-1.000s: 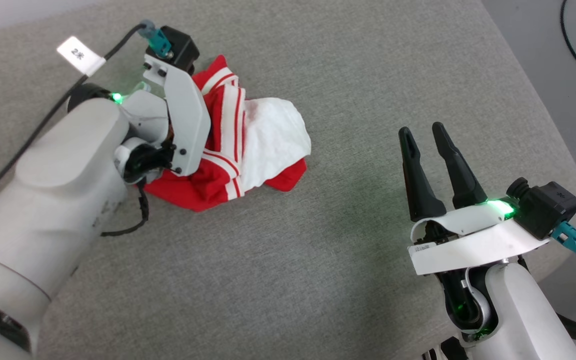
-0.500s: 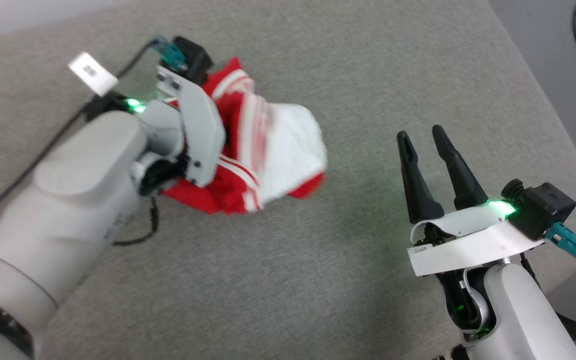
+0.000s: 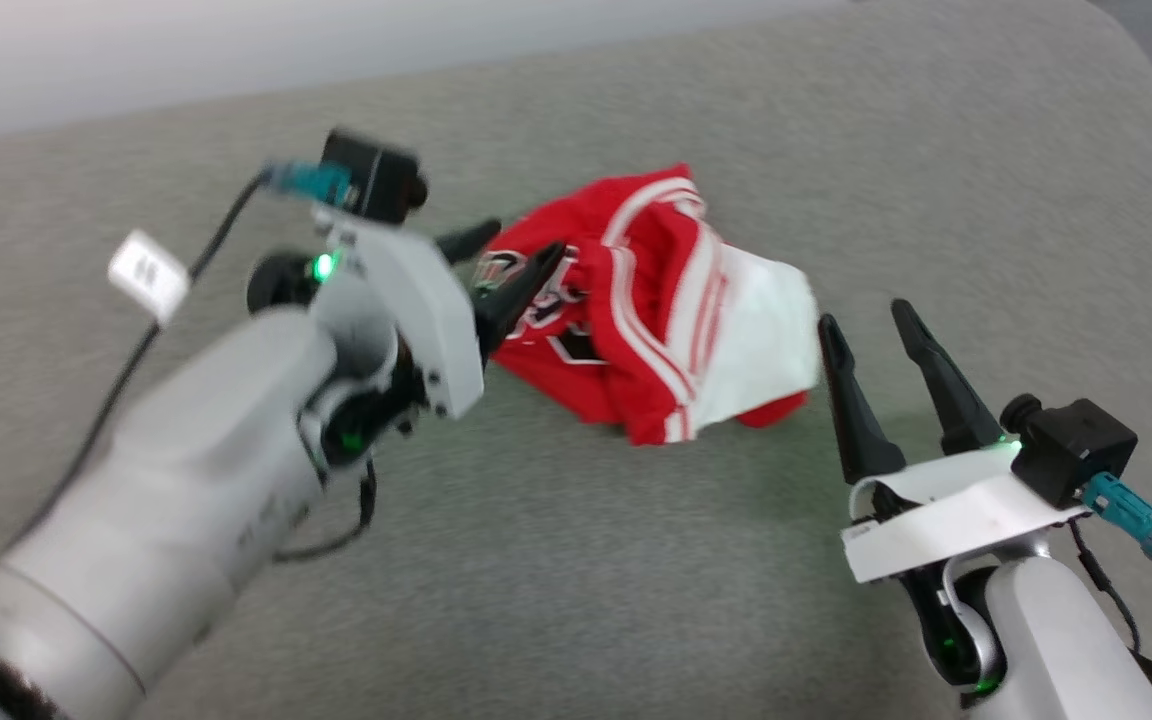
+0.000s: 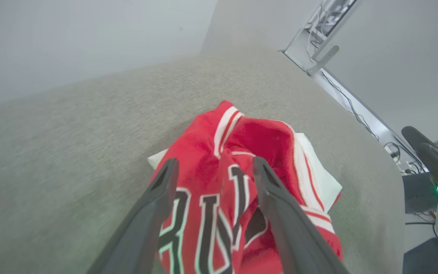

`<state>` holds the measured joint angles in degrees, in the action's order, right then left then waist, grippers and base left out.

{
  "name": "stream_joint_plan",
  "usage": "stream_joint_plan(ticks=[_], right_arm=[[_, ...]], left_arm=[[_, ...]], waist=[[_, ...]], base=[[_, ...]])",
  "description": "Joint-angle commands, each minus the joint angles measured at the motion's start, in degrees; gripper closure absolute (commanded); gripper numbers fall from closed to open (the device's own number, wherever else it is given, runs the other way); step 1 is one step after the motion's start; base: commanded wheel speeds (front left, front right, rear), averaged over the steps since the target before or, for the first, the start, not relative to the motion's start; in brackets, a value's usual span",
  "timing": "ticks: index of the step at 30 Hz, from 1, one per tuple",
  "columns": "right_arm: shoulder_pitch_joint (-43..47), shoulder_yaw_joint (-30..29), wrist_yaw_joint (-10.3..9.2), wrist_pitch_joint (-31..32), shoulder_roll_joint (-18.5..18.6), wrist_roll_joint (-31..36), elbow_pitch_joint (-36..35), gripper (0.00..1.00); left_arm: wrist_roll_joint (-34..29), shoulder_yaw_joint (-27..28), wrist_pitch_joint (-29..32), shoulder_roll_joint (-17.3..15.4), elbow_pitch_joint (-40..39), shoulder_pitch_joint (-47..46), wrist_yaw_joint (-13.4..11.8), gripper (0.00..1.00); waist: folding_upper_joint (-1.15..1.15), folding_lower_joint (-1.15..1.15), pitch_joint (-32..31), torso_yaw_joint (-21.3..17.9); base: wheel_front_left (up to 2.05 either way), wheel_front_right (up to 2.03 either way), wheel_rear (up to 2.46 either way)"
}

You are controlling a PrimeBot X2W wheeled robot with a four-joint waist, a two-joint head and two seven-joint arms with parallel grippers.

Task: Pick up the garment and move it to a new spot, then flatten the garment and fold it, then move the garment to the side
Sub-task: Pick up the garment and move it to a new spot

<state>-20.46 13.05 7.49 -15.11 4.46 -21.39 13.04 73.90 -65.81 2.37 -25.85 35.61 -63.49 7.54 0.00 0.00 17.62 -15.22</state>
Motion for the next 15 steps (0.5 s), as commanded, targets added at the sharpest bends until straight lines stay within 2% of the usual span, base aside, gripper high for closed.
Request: stream_joint_plan(ticks=[1,9,15], right_arm=[[0.86,-0.3,0.0,-0.04,0.69,0.43,0.3,0.0],[4.85,-2.2,0.0,-0.04,5.22,1.98,1.32,0.0],[7.69,-5.98,0.0,-0.04,5.97,2.55,1.86,0.0]], left_arm=[[0.6,0.05,-1.57,0.28,-0.42,2.25,-0.15,0.0],[4.72,1.19,-13.65,0.5,0.36,13.83,-0.15,0.0],[4.79,4.68,-17.36,-1.66,1.3,22.01,-0.15,0.0]], waist=[[0.0,0.0,-5.27,7.0],[0.0,0.0,-8.61,16.02],[0.0,0.0,-10.68,19.8]], base=[[0.0,0.0,0.0],[0.0,0.0,0.0],[0.0,0.0,0.0]])
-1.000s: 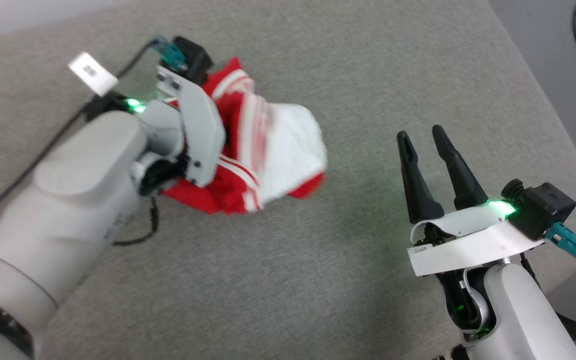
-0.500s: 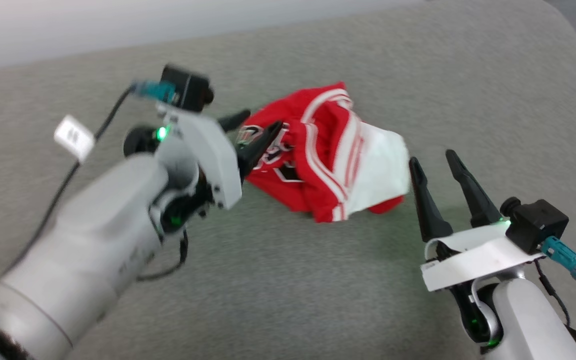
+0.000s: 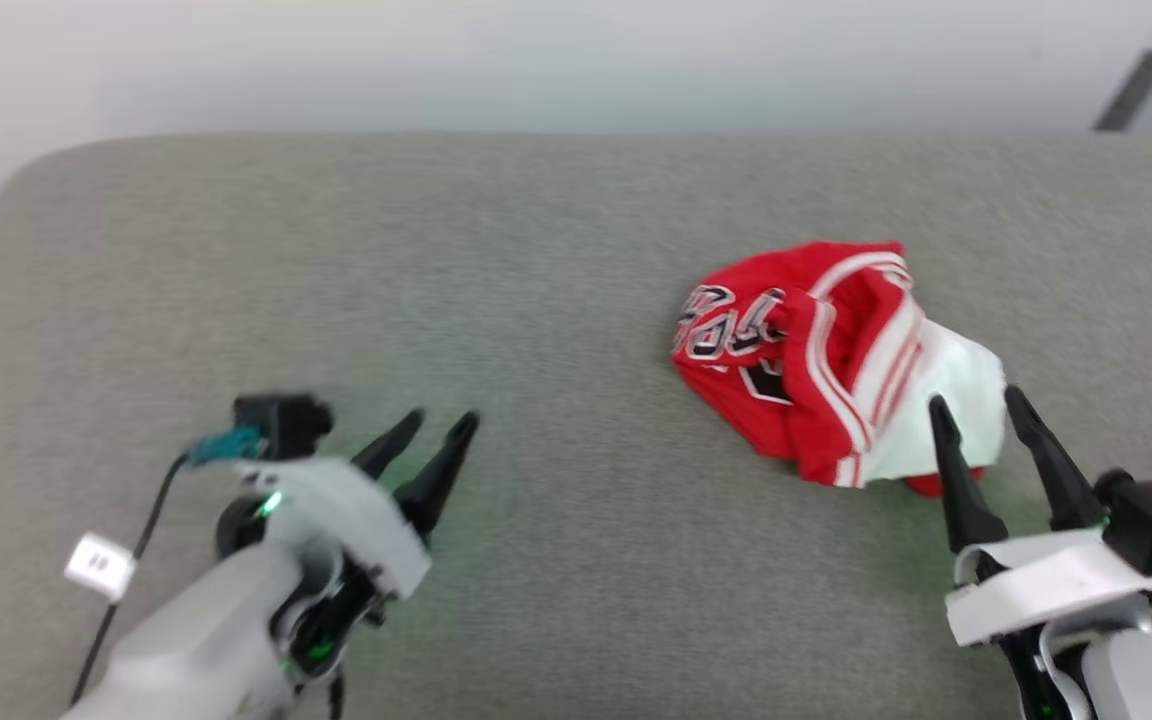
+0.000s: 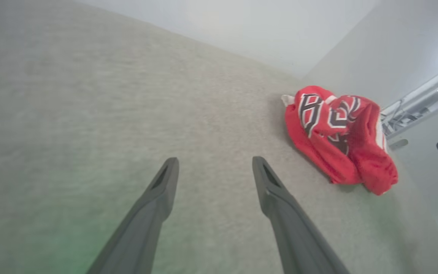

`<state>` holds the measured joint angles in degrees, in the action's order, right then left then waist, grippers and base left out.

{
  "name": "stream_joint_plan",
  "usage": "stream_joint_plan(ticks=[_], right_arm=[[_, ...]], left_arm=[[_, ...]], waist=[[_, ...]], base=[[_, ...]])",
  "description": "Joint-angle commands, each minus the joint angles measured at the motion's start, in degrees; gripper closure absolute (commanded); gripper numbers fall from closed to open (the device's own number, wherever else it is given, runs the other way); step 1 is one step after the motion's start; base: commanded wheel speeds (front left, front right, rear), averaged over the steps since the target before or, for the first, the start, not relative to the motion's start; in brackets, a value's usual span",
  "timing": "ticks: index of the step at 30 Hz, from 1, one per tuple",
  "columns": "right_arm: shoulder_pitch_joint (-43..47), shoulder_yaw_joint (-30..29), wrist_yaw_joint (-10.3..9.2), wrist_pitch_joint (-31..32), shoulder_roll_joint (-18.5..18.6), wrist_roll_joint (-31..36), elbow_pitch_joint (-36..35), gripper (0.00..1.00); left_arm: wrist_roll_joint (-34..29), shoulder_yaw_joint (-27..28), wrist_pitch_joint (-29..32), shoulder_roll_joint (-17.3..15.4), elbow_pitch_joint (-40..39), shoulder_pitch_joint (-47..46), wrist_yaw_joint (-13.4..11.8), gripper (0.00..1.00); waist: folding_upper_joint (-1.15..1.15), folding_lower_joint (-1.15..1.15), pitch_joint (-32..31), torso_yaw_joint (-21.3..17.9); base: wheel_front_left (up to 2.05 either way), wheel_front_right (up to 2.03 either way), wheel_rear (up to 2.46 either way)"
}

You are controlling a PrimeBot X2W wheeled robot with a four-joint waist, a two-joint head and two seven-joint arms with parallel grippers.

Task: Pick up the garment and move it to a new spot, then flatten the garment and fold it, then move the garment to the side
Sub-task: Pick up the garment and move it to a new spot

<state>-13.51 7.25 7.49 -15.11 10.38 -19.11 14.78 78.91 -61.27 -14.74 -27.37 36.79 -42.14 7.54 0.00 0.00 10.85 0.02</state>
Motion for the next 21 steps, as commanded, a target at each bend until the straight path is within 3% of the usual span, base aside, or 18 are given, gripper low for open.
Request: stream_joint_plan(ticks=[1,11,17,21], right_arm=[[1.29,-0.92,0.0,-0.04,0.01,0.29,0.16,0.0],[7.71,-6.17,0.0,0.57,0.97,0.42,-0.62,0.0],[9.33,-7.78,0.0,1.72,1.56,-0.13,-2.72,0.0],[8.52,-8.34,0.0,1.89,1.56,-0.46,-3.94,0.0]], left_arm=[[-0.63,1.08,-0.36,-0.42,0.31,2.15,-0.15,0.0],[-14.69,24.34,-0.4,-1.67,-8.69,19.58,-3.57,0.0],[-28.29,33.21,-0.4,-2.8,-17.36,28.6,-7.52,0.0],[-36.91,39.06,-0.4,-1.58,-23.12,33.76,-10.58,0.0]], waist=[[0.0,0.0,-4.24,4.94],[0.0,0.0,-6.05,6.23],[0.0,0.0,-6.83,4.69],[0.0,0.0,-7.22,3.23]], base=[[0.0,0.0,0.0],[0.0,0.0,0.0],[0.0,0.0,0.0],[0.0,0.0,0.0]])
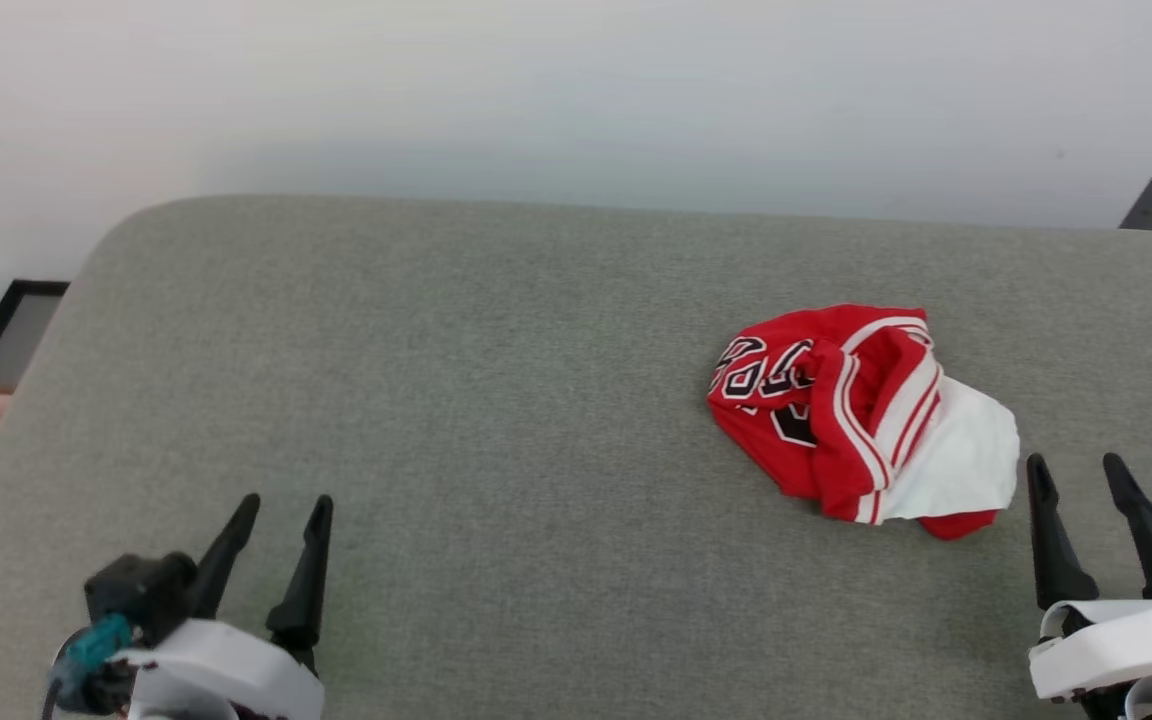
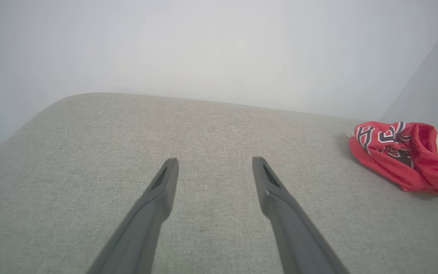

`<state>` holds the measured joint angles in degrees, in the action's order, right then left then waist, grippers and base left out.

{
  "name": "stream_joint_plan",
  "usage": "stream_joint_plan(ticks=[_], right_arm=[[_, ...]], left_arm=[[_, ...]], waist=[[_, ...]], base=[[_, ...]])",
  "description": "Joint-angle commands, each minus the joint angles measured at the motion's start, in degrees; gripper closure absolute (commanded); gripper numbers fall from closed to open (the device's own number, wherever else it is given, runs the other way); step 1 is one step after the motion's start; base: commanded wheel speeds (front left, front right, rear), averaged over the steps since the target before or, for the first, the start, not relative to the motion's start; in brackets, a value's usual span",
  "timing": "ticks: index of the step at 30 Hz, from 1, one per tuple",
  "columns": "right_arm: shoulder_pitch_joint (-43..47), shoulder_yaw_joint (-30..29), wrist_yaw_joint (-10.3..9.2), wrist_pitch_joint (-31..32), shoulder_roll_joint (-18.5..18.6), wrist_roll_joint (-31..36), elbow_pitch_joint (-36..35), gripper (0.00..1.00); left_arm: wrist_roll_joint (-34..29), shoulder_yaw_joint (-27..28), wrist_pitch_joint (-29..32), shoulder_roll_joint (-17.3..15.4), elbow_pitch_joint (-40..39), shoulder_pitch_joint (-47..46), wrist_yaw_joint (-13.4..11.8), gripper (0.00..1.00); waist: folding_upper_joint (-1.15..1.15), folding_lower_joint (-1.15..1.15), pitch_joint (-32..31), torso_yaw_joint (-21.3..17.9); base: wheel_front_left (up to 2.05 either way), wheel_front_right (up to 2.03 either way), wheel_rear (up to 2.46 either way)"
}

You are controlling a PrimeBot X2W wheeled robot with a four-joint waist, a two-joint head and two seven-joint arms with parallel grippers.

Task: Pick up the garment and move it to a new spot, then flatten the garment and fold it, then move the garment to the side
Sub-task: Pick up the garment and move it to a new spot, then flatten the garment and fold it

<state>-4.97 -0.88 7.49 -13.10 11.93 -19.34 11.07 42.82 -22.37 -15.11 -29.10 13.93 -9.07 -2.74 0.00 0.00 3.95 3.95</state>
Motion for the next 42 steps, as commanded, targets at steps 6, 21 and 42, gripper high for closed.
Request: stream_joint_plan(ticks=[6,21,42], right_arm=[[-1.4,-0.8,0.0,0.24,0.11,-1.1,-1.59,0.0],[-0.28,-0.19,0.0,0.84,-0.29,-2.47,-2.2,0.0],[-6.28,10.11,-0.01,31.85,13.64,-10.12,-1.99,0.0]], left_arm=[[-11.5,6.92,-0.02,2.85,-6.76,5.45,-1.26,0.0],[-21.05,15.08,-0.03,10.19,-7.95,10.08,4.15,0.0],[-24.42,18.1,-0.03,16.13,-5.82,8.27,8.1,0.0]], waist=[[0.0,0.0,-0.88,-1.67],[0.0,0.0,-0.71,-1.62],[0.0,0.0,3.53,-0.99]], base=[[0.0,0.0,0.0],[0.0,0.0,0.0],[0.0,0.0,0.0]])
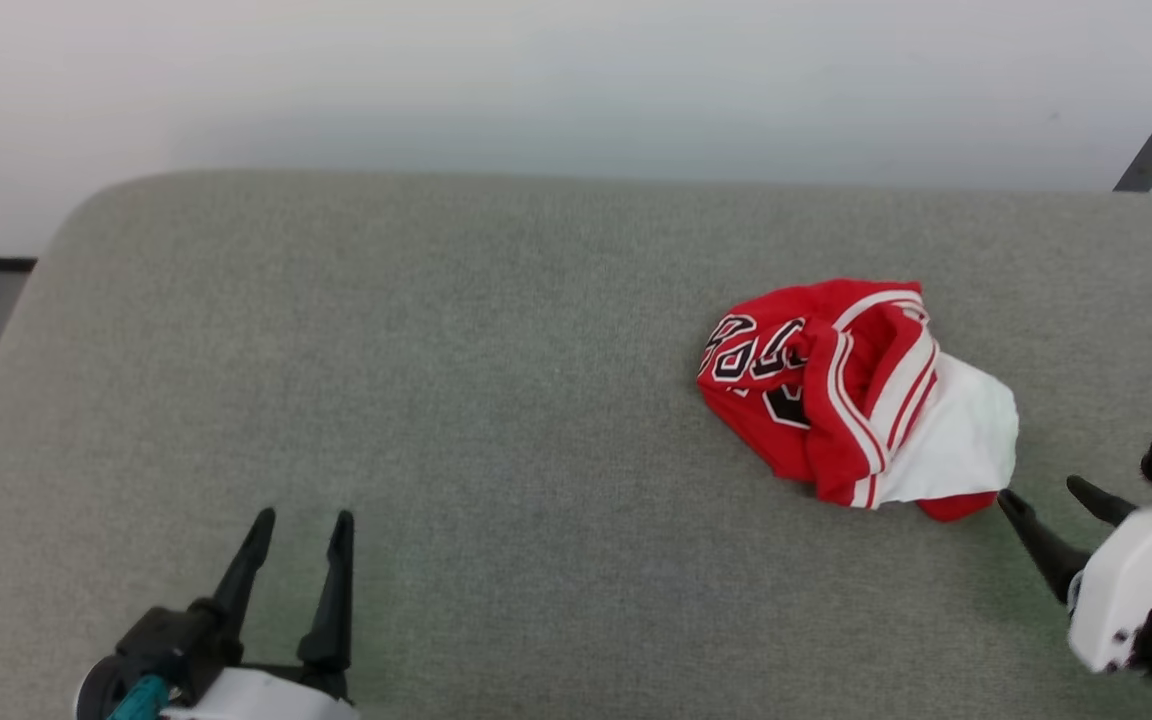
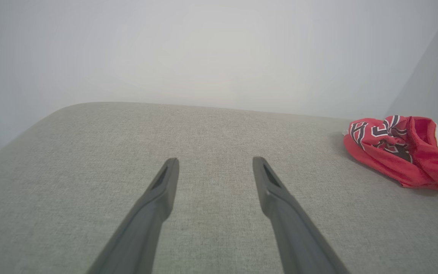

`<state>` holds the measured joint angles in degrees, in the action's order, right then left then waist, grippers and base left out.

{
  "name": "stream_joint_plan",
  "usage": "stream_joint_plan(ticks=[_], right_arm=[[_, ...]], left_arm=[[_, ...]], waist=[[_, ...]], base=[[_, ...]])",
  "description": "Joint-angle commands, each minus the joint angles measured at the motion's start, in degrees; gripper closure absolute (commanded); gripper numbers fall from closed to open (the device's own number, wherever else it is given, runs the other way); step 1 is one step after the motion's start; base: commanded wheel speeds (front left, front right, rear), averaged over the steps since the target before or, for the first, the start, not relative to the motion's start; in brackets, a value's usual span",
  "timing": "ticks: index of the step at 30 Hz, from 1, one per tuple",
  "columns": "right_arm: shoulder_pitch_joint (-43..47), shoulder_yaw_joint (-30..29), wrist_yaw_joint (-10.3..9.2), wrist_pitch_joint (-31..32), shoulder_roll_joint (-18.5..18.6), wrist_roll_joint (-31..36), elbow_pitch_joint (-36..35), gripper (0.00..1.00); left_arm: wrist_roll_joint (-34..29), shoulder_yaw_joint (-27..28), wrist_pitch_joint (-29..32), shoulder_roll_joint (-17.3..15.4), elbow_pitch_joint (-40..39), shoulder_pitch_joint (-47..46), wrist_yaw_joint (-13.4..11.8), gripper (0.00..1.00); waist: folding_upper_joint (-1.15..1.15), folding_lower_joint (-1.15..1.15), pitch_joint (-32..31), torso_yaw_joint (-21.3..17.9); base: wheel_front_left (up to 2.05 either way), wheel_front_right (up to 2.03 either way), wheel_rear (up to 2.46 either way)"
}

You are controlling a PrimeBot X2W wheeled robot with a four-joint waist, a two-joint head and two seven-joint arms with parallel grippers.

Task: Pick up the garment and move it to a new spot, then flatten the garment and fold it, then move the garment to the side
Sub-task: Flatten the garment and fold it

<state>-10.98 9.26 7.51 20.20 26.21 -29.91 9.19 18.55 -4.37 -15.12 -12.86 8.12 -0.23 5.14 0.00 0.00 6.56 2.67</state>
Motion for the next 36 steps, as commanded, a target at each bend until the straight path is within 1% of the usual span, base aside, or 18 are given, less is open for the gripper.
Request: stream_joint_plan(ticks=[1,3,5,9,13,16,20,21,22,23,24,25,31,34,36], right_arm=[[-1.23,-0.21,-0.03,2.26,0.42,-1.62,-0.59,0.0],[-3.42,-0.29,-0.04,8.35,3.3,-4.09,-1.69,0.0],[-5.62,-0.64,-0.04,12.67,4.75,-5.59,-1.96,0.0],[-10.23,0.23,-0.02,18.75,5.05,-8.18,-0.06,0.0],[-13.97,1.95,-0.03,20.96,4.83,-8.15,3.38,0.0],[-15.87,3.14,-0.03,20.98,4.58,-8.53,5.25,0.0],[-16.89,5.0,-0.03,20.56,5.33,-8.93,6.3,0.0],[-17.0,5.28,-0.03,20.28,5.54,-8.97,6.54,0.17],[-17.18,5.56,-0.03,19.88,5.74,-8.89,6.64,0.52],[-17.4,5.8,-0.03,19.34,5.8,-8.99,6.69,0.67],[-17.53,5.89,-0.03,18.7,5.78,-9.28,6.76,0.85],[-17.65,5.77,-0.03,17.96,5.84,-9.38,7.0,1.0],[-17.92,5.99,-0.03,14.05,6.28,-9.77,7.66,1.0],[-16.92,4.19,-0.03,12.2,6.44,-10.18,6.78,1.0],[-15.71,1.73,-0.04,11.0,7.21,-10.44,6.1,1.0]], left_arm=[[-0.35,0.21,-0.01,0.27,0.07,-0.82,0.45,0.0],[-0.53,0.1,-0.02,1.09,0.46,-1.25,0.75,0.0],[-0.56,0.01,-0.02,1.77,0.82,-2.26,1.12,0.0],[-1.01,0.25,-0.02,2.63,1.32,-3.79,1.65,0.0],[-1.32,0.03,-0.02,3.26,1.92,-5.47,1.93,0.0],[-1.56,-0.08,-0.02,3.74,2.38,-6.31,2.2,0.0],[-1.44,0.36,-0.02,4.16,2.81,-6.71,2.38,0.0],[-1.34,0.48,-0.02,4.31,2.83,-6.8,2.41,0.0],[-1.34,0.54,-0.02,4.46,2.87,-6.89,2.44,0.0],[-1.39,0.61,-0.02,4.57,2.92,-6.97,2.45,0.0],[-1.43,0.62,-0.02,4.71,3.0,-7.06,2.37,0.0],[-1.48,0.63,-0.02,4.82,3.08,-7.13,2.35,0.0],[-1.02,0.34,-0.02,4.47,3.14,-7.42,2.4,0.0],[-0.79,0.4,-0.02,4.11,2.97,-7.23,2.41,0.0],[-0.64,0.41,-0.02,3.9,2.82,-6.96,2.41,0.0]], waist=[[0.0,0.0,1.4,0.4],[0.0,0.0,2.62,0.67],[0.0,0.0,3.83,0.88],[0.0,0.0,6.08,1.02],[0.0,0.0,7.71,1.56],[0.0,0.0,8.42,1.88],[0.0,0.0,8.83,1.87],[0.0,0.0,8.87,1.79],[0.0,0.0,8.9,1.74],[0.0,0.0,8.93,1.62],[0.0,0.0,8.93,1.53],[0.0,0.0,8.95,1.44],[0.0,0.0,8.92,0.36],[0.0,0.0,8.65,-0.39],[0.0,0.0,8.5,-0.86]], base=[[0.0,0.0,0.0],[0.0,0.0,0.0],[0.0,0.0,0.0],[0.0,0.0,0.0],[0.0,0.0,0.0],[0.0,0.0,0.0],[0.0,0.0,0.0],[0.0,0.0,0.0],[0.0,0.0,0.0],[0.0,0.0,0.0],[0.0,0.0,0.0],[0.0,0.0,0.0],[0.0,0.0,0.0],[0.0,0.0,0.0],[0.0,0.0,0.0]])
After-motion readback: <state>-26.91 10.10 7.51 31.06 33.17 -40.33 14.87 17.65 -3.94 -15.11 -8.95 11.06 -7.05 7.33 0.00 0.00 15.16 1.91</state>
